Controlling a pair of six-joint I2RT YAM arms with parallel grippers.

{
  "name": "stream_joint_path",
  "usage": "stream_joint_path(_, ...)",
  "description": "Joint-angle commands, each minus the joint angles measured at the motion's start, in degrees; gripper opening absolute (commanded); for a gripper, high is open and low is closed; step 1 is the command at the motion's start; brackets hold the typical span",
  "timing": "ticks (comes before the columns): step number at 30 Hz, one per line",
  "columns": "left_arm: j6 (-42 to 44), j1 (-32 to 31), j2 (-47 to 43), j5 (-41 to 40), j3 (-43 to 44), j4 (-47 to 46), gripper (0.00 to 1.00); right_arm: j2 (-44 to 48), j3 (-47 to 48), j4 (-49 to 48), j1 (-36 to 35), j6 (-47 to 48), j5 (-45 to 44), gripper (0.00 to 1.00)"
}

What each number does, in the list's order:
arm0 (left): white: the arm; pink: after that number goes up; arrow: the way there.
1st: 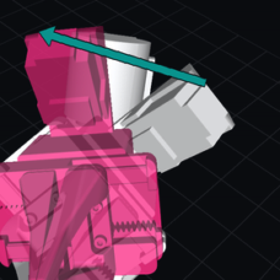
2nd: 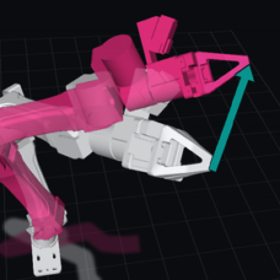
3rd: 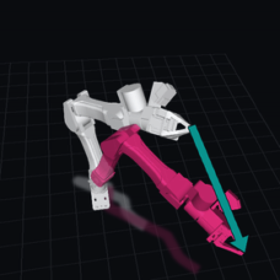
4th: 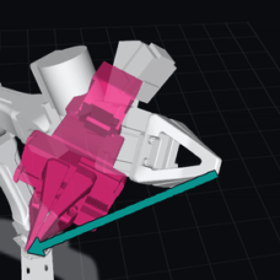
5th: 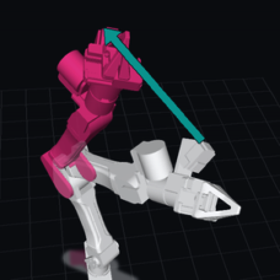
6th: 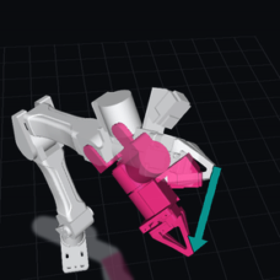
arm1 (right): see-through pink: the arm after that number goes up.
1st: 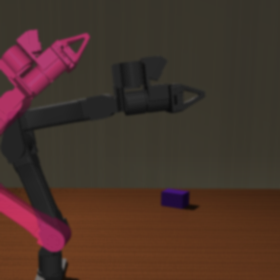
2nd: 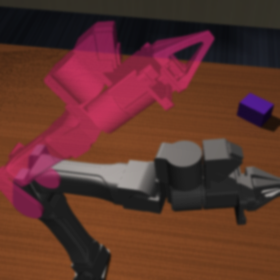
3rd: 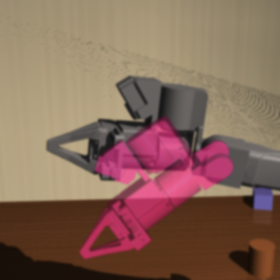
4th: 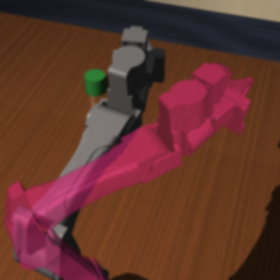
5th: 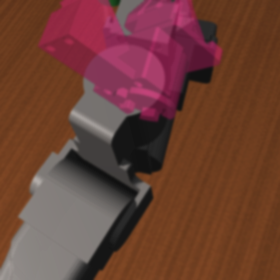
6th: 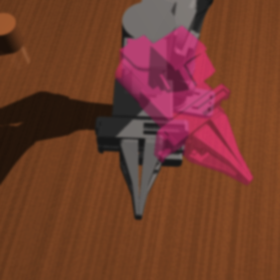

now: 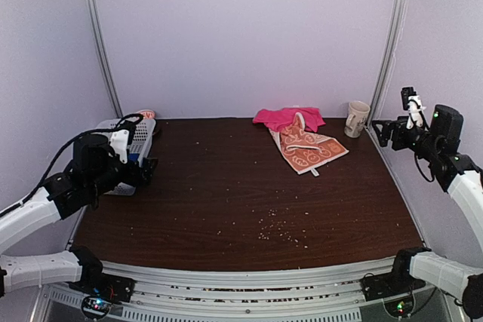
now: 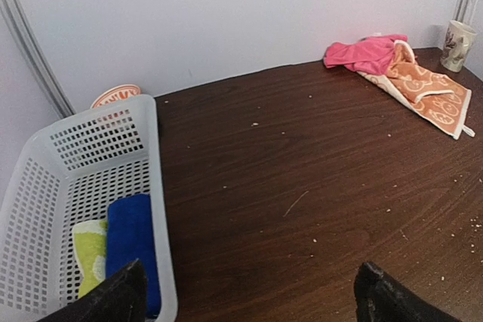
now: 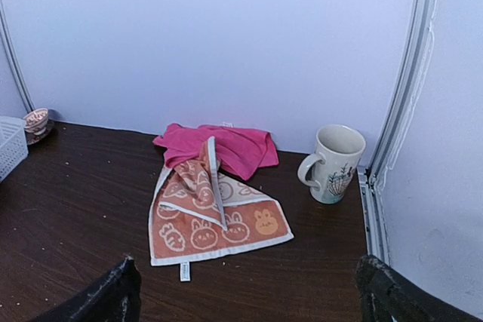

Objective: Roll the towels
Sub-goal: Pick up the towel from the towel pile.

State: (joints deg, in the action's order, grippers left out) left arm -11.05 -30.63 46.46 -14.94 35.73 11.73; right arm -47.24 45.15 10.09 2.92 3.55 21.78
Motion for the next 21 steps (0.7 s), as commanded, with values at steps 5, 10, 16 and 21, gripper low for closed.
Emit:
stream_joint_path(5, -5.0, -10.3, 4.3, -7.9, -0.4, -10.2, 0.98, -5.8, 9.4, 0.4, -1.3, -4.6, 8.1, 1.00)
stream_joint_path(10, -5.3, -13.8, 6.0, -11.8, 0.4, -11.7, 0.98, -13.2, 14.9, 2.4, -5.1, -3.8, 5.7, 1.00)
stream_joint_path(16, -6.6, -15.5, 4.1, -13.8, -1.9, -13.5, 0.98, -27.6, 22.9, 6.0, -14.2, -0.2, -5.9, 1.00)
stream_joint_path(21, -9.4, -16.0, 3.3, -13.0, -6.0, -16.2, 0.98, -39.6, 28.4, 6.9, -20.5, 2.4, -12.4, 1.00)
